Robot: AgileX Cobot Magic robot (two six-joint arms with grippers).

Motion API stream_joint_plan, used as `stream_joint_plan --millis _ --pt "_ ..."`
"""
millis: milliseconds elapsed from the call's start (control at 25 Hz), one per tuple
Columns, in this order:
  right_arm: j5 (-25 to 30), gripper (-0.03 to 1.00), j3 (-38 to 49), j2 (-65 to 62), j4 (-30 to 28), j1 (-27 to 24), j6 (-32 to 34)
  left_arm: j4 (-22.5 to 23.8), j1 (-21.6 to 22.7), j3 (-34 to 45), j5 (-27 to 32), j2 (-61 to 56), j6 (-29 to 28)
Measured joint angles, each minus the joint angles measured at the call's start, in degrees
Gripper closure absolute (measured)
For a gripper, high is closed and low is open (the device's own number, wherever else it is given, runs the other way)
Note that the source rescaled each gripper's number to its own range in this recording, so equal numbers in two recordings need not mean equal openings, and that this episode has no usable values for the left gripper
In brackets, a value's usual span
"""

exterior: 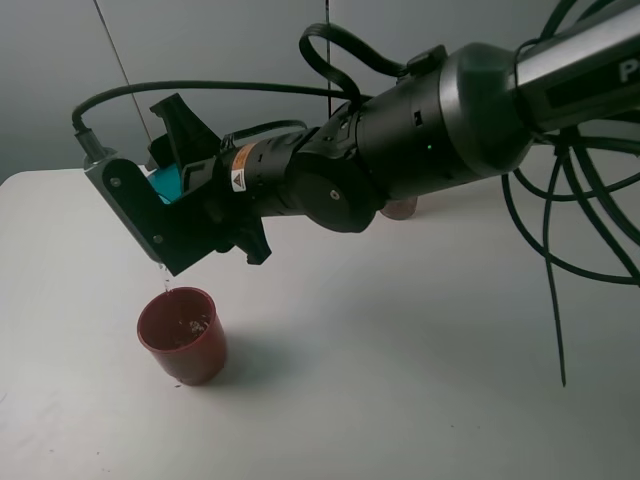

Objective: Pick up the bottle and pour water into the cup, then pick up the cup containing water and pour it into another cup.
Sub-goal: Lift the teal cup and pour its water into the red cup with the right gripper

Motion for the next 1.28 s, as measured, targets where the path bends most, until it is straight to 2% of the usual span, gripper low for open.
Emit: stream_joint_plan --millis 840,1080,1280 --pt "-3.17 0.89 -0.09 2.06 1.77 0.0 -7.99 0.0 0.0 0.0 0.0 0.0 0.0" --pt "-5.73 0.89 -0.09 3.08 2.1 0.0 -8.26 0.0 0.0 0.0 0.0 0.0 0.0" --pt "-10.83 0.89 1.58 4.1 5.1 0.0 -12.21 0.0 0.0 0.0 0.0 0.0 0.0"
